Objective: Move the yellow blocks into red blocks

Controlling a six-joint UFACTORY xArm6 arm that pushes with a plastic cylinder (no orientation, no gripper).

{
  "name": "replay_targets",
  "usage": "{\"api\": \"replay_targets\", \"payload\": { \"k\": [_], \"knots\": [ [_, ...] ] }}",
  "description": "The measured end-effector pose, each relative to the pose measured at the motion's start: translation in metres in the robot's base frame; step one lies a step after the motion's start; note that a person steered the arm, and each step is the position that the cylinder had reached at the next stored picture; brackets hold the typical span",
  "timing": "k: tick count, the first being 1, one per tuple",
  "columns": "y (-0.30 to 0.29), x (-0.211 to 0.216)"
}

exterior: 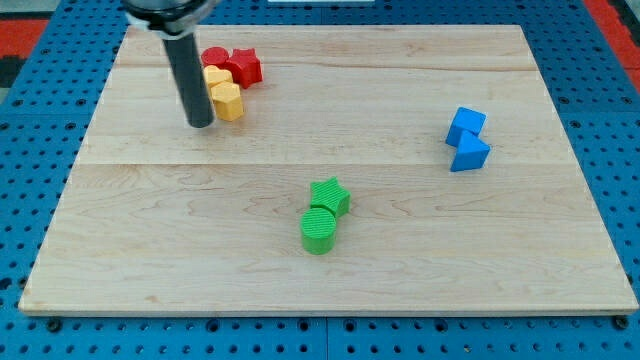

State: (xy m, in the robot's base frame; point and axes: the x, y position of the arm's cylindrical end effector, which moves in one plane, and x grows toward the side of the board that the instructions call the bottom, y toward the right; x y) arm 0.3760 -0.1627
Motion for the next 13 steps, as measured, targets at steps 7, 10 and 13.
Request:
{"api": "replay_targets", "payload": {
  "k": [7, 10, 13],
  "knots": [
    [-0.044, -0.01],
    [0.043, 0.002],
    [0.134, 0.015]
  ]
}}
